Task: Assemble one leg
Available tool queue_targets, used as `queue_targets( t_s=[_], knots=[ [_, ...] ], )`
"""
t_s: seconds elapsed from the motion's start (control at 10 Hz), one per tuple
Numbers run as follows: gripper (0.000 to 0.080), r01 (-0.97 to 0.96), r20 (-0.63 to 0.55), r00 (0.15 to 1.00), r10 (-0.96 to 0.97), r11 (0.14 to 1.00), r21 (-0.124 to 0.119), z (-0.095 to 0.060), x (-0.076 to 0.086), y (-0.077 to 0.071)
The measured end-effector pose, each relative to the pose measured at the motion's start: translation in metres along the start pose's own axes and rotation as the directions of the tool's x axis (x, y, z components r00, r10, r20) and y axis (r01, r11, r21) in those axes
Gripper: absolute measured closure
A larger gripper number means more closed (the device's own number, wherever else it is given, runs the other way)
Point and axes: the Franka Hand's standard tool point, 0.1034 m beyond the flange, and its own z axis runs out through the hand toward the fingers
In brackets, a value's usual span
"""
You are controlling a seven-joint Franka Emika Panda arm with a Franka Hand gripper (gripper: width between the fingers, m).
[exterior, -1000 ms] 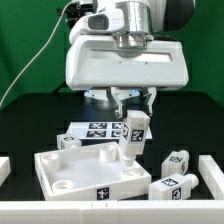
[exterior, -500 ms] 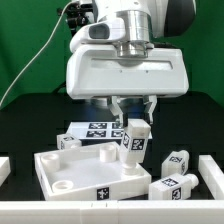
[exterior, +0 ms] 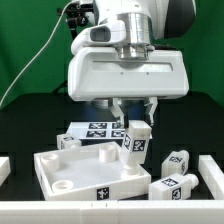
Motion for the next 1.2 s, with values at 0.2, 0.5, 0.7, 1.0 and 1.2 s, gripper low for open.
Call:
queue_targets(
  t_s=[0.2, 0.5, 0.7, 1.0, 1.2],
  knots=[
    [0.0518, 0.001, 0.005, 1.000, -0.001, 1.000, 0.004, 0.002, -0.002, -0.002],
    [0.0518, -0.008, 0.004, 1.000, 0.008, 1.000, -0.003, 0.007, -0.008, 0.004],
    [0.0518, -0.012, -0.034, 0.999, 0.011, 0.999, -0.029, 0.008, -0.008, 0.008],
    [0.0436, -0.012, -0.033, 0.999, 0.011, 1.000, -0.029, 0.008, -0.008, 0.008],
    [0.0169, -0.013, -0.048, 0.999, 0.011, 0.999, -0.044, 0.001, -0.001, 0.016]
  ],
)
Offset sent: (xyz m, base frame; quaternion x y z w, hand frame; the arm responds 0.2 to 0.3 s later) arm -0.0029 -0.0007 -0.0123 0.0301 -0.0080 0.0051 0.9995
